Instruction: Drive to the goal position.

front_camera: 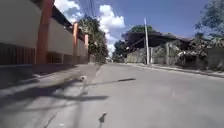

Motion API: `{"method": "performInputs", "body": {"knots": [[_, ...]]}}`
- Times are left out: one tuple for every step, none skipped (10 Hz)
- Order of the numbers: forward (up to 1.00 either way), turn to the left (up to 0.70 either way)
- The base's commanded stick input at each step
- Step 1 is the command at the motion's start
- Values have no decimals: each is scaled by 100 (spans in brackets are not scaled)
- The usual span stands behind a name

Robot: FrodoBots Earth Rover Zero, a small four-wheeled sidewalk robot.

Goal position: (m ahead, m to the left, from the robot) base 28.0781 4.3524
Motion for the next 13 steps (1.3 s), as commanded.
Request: {"method": "performInputs", "body": {"knots": [[100,-4],[100,-1],[100,-1],[100,-4],[100,-16],[100,-26],[100,-1],[100,1],[100,1],[100,1],[100,1],[100,1],[100,1]]}}
